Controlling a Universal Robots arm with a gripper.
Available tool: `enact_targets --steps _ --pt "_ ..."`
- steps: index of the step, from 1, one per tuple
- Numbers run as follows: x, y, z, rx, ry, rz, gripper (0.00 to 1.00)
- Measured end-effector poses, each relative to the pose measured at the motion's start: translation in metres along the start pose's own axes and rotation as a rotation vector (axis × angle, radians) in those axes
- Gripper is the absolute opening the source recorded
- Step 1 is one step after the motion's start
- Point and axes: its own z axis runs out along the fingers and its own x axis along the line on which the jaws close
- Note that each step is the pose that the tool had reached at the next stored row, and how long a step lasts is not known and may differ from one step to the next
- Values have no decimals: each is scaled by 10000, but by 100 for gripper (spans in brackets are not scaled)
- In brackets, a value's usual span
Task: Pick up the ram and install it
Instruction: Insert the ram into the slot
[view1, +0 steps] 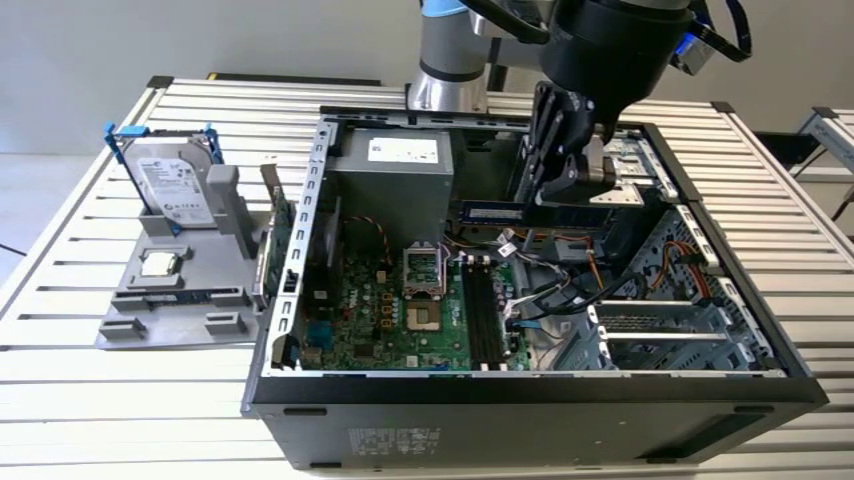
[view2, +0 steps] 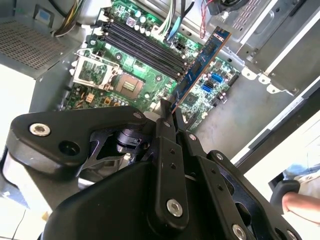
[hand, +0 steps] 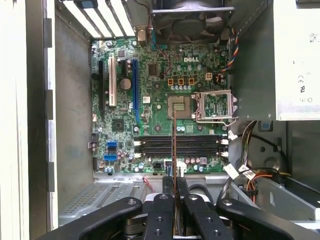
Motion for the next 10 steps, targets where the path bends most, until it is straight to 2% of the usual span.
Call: enact_targets --steps 10 --pt "-2 -63 -5 1 24 3 0"
